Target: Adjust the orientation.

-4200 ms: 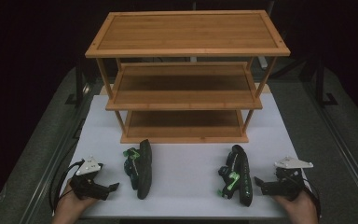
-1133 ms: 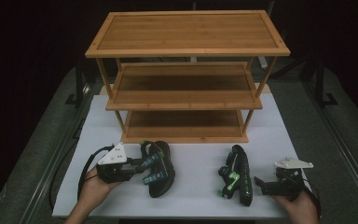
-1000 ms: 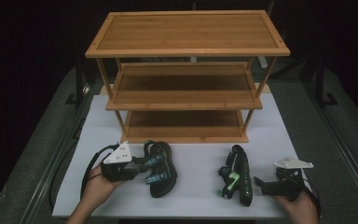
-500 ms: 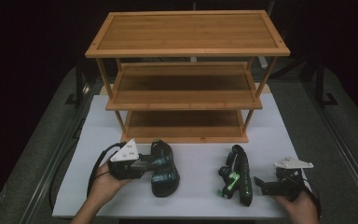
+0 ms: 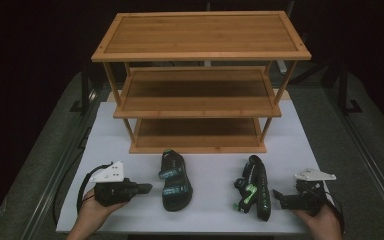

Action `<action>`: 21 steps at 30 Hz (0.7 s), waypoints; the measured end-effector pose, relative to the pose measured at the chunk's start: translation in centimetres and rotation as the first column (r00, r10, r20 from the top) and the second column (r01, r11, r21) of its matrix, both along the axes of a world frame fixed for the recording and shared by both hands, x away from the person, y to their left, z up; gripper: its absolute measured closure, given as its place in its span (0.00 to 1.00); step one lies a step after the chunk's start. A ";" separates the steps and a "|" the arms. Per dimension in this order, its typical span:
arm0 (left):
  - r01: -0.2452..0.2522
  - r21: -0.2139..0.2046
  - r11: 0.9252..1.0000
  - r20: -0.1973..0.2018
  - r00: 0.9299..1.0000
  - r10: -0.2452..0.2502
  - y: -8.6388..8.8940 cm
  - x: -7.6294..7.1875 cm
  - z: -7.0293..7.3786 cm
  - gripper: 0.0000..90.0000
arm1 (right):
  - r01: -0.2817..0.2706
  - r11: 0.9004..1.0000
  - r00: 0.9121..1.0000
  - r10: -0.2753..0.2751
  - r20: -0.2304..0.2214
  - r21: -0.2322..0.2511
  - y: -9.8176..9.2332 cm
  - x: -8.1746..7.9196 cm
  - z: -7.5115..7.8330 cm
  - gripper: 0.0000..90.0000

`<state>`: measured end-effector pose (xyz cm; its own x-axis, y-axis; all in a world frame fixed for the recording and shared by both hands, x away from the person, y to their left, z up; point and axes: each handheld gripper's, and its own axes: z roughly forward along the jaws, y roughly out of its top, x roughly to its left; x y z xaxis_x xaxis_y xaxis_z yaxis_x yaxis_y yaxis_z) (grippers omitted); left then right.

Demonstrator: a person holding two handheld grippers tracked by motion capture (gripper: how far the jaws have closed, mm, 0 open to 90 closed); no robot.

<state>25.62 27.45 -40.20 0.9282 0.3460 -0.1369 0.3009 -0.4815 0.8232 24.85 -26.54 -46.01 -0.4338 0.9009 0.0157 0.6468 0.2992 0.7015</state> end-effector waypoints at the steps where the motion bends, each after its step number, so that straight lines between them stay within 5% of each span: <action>1: 0.010 0.000 1.000 -0.010 1.000 -0.010 -0.2 -0.2 -0.3 1.00 | 0.000 1.000 1.000 0.000 0.000 0.000 0.0 0.0 0.0 0.00; 10: 0.081 0.074 0.994 -0.062 0.995 -0.076 -2.3 -0.6 -3.3 1.00 | 0.000 1.000 1.000 0.000 0.000 0.000 0.0 0.0 0.0 0.00; 21: 0.129 0.060 0.990 -0.029 0.991 -0.128 -5.3 -0.6 -3.6 1.00 | 0.000 1.000 1.000 0.000 0.000 -0.001 0.0 0.0 0.0 0.00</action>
<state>25.02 22.13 -43.83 0.9621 0.2328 -0.1423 0.2532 -0.5673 0.7836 24.86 -26.53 -46.01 -0.4338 0.9009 0.0154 0.6471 0.2996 0.7011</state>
